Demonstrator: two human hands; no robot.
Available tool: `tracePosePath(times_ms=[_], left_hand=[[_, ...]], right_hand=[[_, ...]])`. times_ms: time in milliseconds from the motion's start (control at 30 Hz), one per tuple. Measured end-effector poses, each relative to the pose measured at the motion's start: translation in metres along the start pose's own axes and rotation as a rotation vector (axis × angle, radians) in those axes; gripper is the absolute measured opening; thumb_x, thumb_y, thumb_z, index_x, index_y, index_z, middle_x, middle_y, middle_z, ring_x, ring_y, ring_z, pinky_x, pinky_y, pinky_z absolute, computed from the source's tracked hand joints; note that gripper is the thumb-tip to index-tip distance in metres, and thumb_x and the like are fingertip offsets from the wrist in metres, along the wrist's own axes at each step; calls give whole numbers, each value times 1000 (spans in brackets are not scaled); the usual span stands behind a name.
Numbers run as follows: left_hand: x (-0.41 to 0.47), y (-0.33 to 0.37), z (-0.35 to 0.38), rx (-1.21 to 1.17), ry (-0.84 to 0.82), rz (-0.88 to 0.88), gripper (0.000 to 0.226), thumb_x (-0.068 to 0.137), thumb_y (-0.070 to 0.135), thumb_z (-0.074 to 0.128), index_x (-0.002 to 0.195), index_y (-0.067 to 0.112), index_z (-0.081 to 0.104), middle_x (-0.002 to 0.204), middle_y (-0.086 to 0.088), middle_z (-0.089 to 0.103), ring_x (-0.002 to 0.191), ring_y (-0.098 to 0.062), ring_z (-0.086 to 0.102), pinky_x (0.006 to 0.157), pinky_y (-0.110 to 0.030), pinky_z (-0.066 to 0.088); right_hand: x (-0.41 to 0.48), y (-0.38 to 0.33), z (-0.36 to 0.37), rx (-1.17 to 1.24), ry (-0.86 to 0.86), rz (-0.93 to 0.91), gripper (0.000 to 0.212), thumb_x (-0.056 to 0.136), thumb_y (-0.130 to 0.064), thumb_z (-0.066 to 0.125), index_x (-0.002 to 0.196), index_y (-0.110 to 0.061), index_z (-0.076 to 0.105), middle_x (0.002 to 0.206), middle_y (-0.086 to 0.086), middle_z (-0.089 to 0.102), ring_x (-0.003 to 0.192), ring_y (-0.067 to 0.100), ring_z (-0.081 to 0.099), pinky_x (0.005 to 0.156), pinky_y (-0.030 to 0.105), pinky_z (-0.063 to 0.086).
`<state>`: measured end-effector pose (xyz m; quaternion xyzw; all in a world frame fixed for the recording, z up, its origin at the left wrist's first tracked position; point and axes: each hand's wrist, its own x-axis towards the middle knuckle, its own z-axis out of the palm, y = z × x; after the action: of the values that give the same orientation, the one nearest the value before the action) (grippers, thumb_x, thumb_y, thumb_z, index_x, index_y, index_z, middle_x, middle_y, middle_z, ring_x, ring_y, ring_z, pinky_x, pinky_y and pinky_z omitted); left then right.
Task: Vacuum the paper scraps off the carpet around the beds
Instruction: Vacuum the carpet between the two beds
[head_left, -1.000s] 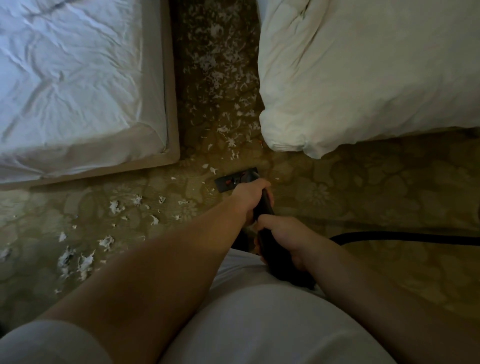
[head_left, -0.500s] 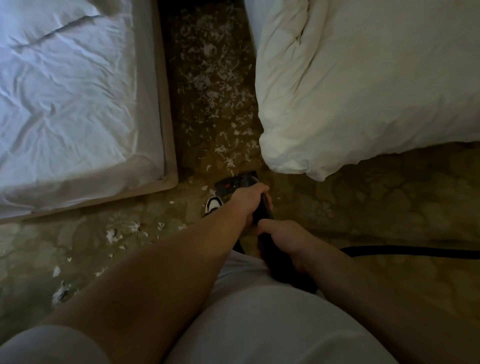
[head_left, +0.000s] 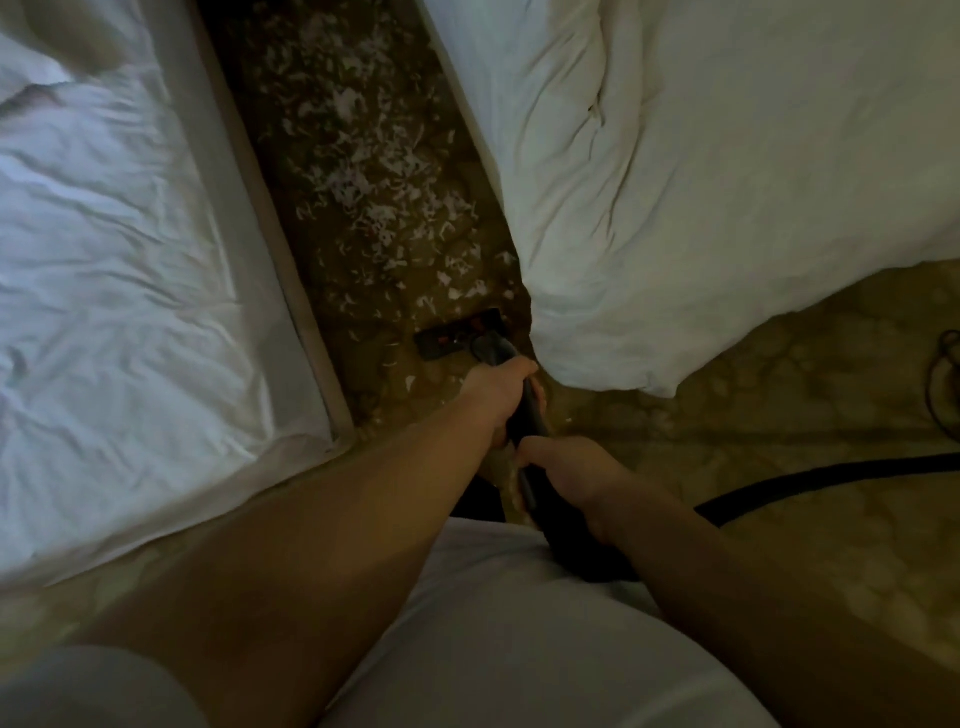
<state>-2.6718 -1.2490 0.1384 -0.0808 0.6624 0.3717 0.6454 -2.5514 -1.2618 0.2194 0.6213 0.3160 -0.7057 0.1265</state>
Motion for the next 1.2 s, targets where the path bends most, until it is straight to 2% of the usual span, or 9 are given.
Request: tracePosePath(times_ms=[133,200,267,367,433,633,767,900,1200], left_hand=[[17,40,-16,-46,-7,-22,30,96,21,64,71,6,57,63,-10,60,54,-21,58,48,-26,52],[25,61,-22,-57,-3,-21,23,96,20,64,78,6,58,63,-9,59,53,-20,58,47,-25,52],[34,84,-27,-73,8,-12,16,95,19,65,90,5,59,64,-8,59,54,-20,59,49,-27,53],[51,118,-38,-139,23,-26,13,94,18,67,94,6,62,63,-6,61,56,-19,59,57,-31,55],[61,142,-45,-150,44,-17,13,94,18,66,97,6,62,64,-6,60,54,-18,59,54,-31,55],[83,215,-75,-188,71,29,16,97,22,63,94,7,60,69,-7,60,55,-19,60,46,-27,52],[100,255,-98,-309,71,73,12,96,16,64,94,5,58,67,-7,60,58,-19,59,56,-32,54],[128,308,-124,-235,61,94,16,97,16,62,100,4,54,68,-11,57,44,-17,58,45,-26,51],[196,461,-188,-77,52,143,21,98,20,62,86,2,59,63,-10,59,48,-20,58,48,-29,51]], right_hand=[[15,-36,16,18,5,-10,16,95,-16,66,87,-3,68,74,13,67,61,24,64,60,36,53],[23,-57,22,15,-8,-23,17,95,-17,67,83,-5,67,76,14,66,67,26,63,63,37,53],[35,-80,27,17,-25,-35,18,95,-17,66,82,-5,65,74,15,65,67,27,62,60,35,51],[53,-116,33,-6,-45,-51,12,93,-16,67,88,-5,66,72,12,67,68,27,62,61,35,52],[64,-139,37,-12,-66,-60,10,92,-16,67,88,-7,67,72,10,67,66,25,63,61,35,53],[88,-220,54,-106,-93,-78,16,95,-22,68,90,-7,71,76,10,70,66,23,65,57,31,53],[103,-269,75,-169,-95,-81,14,93,-20,68,88,-8,70,70,8,69,57,20,64,55,31,52],[126,-322,100,-103,-105,-57,16,96,-14,65,82,-6,66,72,10,64,53,18,60,45,24,51],[189,-469,172,-14,-84,-58,5,90,-13,66,89,-9,63,76,9,63,60,21,61,58,29,50]])
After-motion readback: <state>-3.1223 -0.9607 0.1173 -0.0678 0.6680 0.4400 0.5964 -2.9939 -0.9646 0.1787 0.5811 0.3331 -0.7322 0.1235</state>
